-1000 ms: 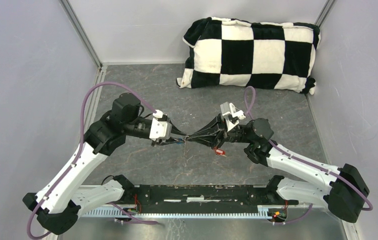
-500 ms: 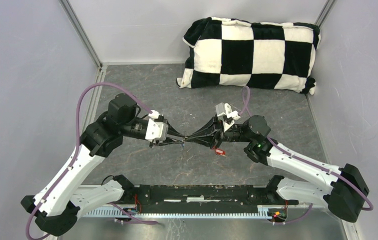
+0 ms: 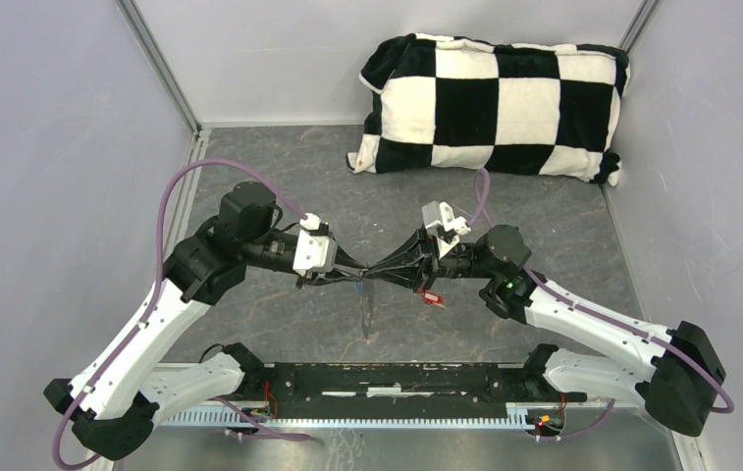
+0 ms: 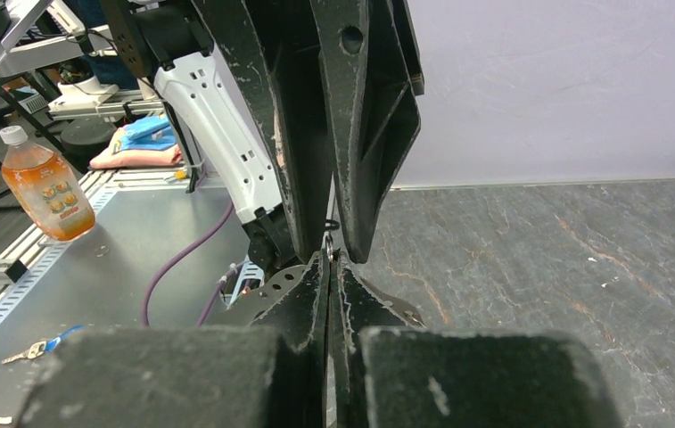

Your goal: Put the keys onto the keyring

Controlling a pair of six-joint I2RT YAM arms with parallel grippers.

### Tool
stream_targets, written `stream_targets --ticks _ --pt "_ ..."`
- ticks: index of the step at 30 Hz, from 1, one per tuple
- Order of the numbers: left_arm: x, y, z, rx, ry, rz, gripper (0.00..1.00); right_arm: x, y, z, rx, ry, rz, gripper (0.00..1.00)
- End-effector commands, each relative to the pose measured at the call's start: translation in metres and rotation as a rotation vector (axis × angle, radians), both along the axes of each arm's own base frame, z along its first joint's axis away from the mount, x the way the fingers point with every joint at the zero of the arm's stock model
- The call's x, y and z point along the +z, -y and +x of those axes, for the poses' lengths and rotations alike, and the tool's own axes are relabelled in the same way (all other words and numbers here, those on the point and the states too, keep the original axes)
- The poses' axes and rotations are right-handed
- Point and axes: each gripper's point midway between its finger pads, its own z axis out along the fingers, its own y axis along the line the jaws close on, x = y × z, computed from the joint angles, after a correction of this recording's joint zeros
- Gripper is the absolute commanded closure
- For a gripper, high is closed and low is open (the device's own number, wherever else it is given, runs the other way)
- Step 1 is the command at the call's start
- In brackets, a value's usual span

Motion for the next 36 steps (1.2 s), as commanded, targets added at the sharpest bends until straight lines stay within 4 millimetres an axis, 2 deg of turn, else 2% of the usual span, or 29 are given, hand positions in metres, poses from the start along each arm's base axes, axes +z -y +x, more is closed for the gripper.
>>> stream_targets --ticks 1,2,5,7,12,15,21,23,26,36 --pt "-0.003 -0.001 -0.002 0.002 -0.013 0.011 0.68 0.037 0.002 -0.003 0.002 0.082 0.088 0.99" --pt "-0.003 -0.001 -0.002 0.001 -0.013 0.01 0.69 0.038 0.002 -0.004 0.003 0.081 0.09 0.99" --pt "-0.004 0.0 -0.001 -0.003 -0.014 0.013 0.85 0.037 0.002 -0.004 0.007 0.081 0.09 0.99" --pt "-0.002 0.002 0.001 -0.004 -0.011 0.011 0.9 0.037 0.001 -0.005 0.01 0.078 0.089 0.99" --pt "-0.006 0.001 0.004 0.013 -0.006 0.016 0.98 0.039 0.0 -0.006 0.019 0.08 0.089 0.99" --pt "-0.012 -0.001 0.01 0.051 0.005 0.036 0.98 0.039 0.0 -0.003 0.002 0.098 0.049 0.8" --pt "-0.01 -0.004 0.017 0.111 -0.005 0.047 0.98 0.024 -0.001 0.017 -0.056 0.167 -0.223 0.51" --pt "-0.01 -0.004 0.017 0.113 -0.005 0.046 0.98 0.016 0.0 0.021 -0.055 0.166 -0.302 0.5" --pt "-0.01 -0.004 0.017 0.115 -0.013 0.048 0.98 0.017 0.0 0.025 -0.056 0.186 -0.361 0.51" --pt "-0.011 -0.003 0.018 0.112 -0.012 0.049 0.98 0.011 -0.003 0.025 0.005 0.219 -0.46 0.55"
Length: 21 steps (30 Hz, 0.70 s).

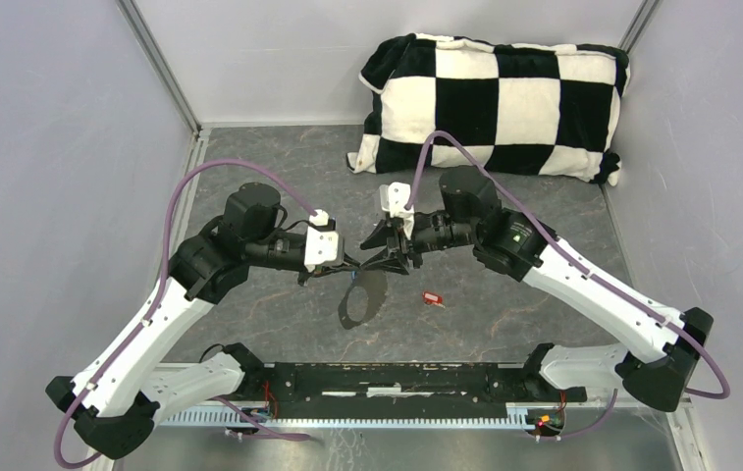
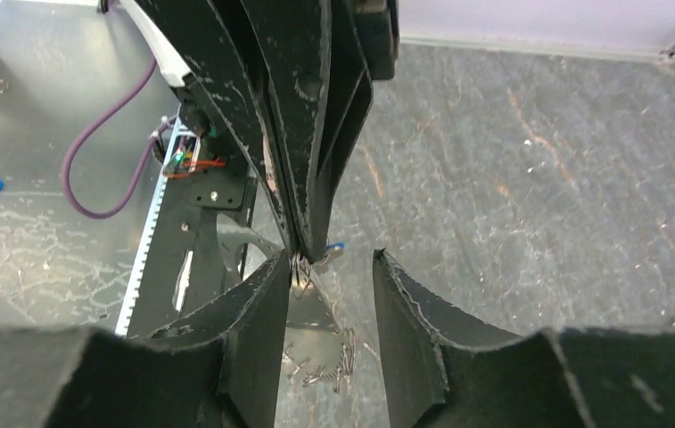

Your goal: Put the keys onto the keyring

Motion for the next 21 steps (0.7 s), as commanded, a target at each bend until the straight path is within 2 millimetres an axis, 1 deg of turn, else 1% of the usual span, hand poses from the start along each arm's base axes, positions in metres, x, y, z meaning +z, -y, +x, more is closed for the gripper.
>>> stream_targets --ticks 1,5,7,12,17,18,20,21 --pt "0.007 0.003 -0.001 -0.001 -0.006 -0.023 0.98 0.005 0.003 -0.005 0.036 0.038 -0.041 0.56" --pt "0.007 0.003 -0.001 -0.003 -0.005 -0.025 0.98 0.004 0.001 -0.006 0.044 0.036 -0.05 0.61" --pt "0.008 0.003 -0.001 -0.005 -0.004 -0.025 0.98 0.004 0.0 -0.004 0.043 0.033 -0.053 0.67" --pt "0.008 0.004 -0.002 -0.013 -0.002 -0.027 0.98 0.002 -0.004 -0.004 0.054 0.029 -0.065 0.75" --pt "0.008 0.004 -0.001 -0.014 0.002 -0.027 0.98 -0.001 -0.007 -0.004 0.06 0.027 -0.079 0.81" --pt "0.009 0.004 -0.002 -0.015 0.005 -0.028 0.98 -0.003 -0.007 -0.004 0.06 0.028 -0.088 0.85" --pt "0.009 0.004 -0.001 -0.013 0.009 -0.027 0.98 -0.006 -0.006 -0.001 0.046 0.029 -0.11 0.99" --pt "0.011 0.004 -0.001 -0.013 0.013 -0.03 0.98 -0.008 -0.006 0.003 0.027 0.031 -0.123 0.99"
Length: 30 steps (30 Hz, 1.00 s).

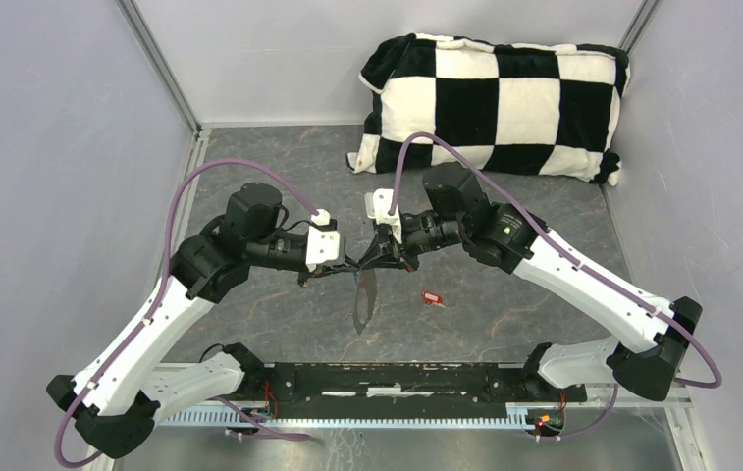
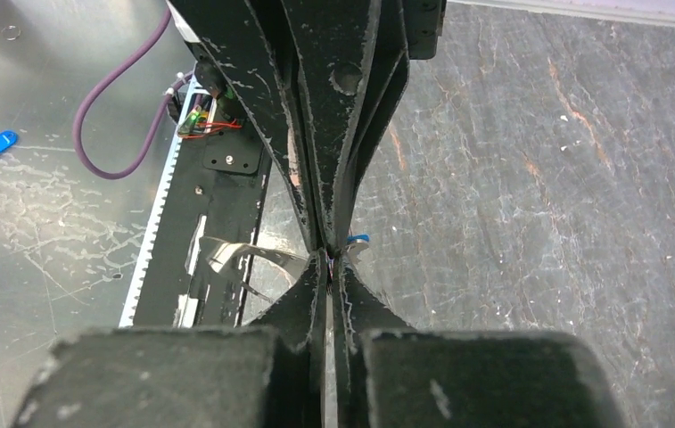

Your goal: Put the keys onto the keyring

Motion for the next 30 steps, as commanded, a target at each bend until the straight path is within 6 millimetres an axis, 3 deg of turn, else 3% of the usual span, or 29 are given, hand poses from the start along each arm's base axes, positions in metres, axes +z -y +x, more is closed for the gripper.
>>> stream_targets --ticks 1,3,5,6,8,10,17,26,30 --pt "0.015 0.005 -0.003 -0.023 0.023 -0.045 0.98 0.011 -0.003 0.011 -0.043 0.045 -0.01 0.99" --pt "0.016 0.005 -0.003 -0.026 0.023 -0.048 0.96 0.013 -0.002 0.015 -0.065 0.055 -0.005 0.99" --pt "0.016 0.003 -0.002 -0.012 0.027 -0.047 0.75 0.02 -0.002 0.016 -0.086 0.057 0.029 0.99" --pt "0.017 0.002 -0.001 -0.004 0.034 -0.045 0.69 0.026 -0.002 0.016 -0.097 0.056 0.062 1.0" --pt "0.014 -0.002 0.0 0.015 0.052 -0.039 0.61 0.038 -0.002 0.015 -0.111 0.054 0.132 1.0" --pt "0.01 -0.006 -0.002 0.016 0.079 -0.034 0.59 0.051 0.0 0.01 -0.115 0.047 0.22 1.0" --pt "0.006 -0.005 -0.005 0.02 0.083 -0.078 0.61 0.08 0.008 -0.006 -0.117 -0.016 0.476 1.0" --pt "0.018 0.006 0.0 0.026 0.068 -0.156 0.72 0.067 0.009 -0.013 -0.115 -0.117 0.563 0.99" --pt "0.019 0.008 -0.007 -0.023 0.072 -0.165 0.82 0.063 0.013 -0.014 -0.131 -0.169 0.635 0.99"
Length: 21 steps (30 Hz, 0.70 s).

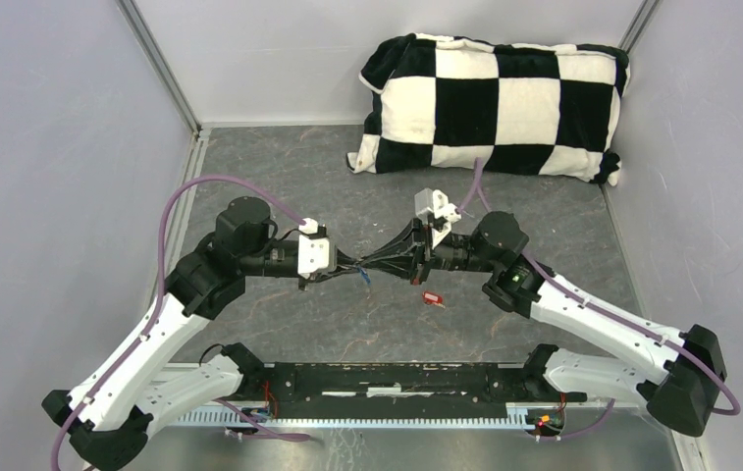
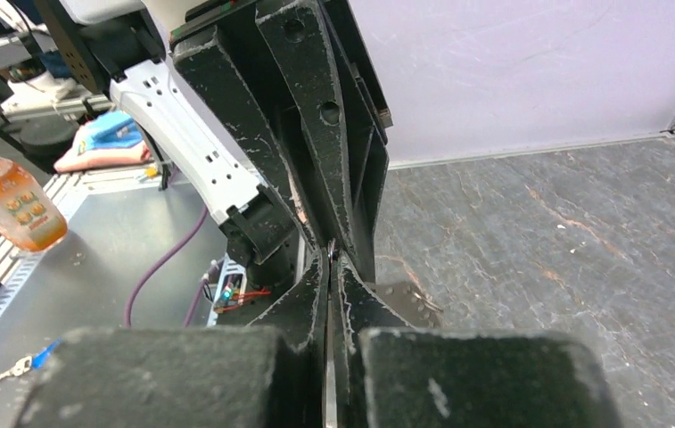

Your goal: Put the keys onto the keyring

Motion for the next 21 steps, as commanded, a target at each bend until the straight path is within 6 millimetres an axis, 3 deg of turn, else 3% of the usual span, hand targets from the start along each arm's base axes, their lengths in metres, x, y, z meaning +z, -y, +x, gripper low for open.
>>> stream_targets --ticks 1,6,21 --pt "0.016 0.008 -0.009 -0.068 0.019 -0.065 0.86 0.034 0.009 -0.005 -0.013 0.003 0.191 0.99" --pt "0.013 0.006 -0.014 -0.103 0.055 -0.058 0.95 0.029 0.016 -0.001 -0.058 -0.044 0.253 0.99" --pt "0.002 0.011 -0.016 -0.193 0.266 -0.009 0.98 0.019 0.008 0.005 -0.115 -0.149 0.306 0.99"
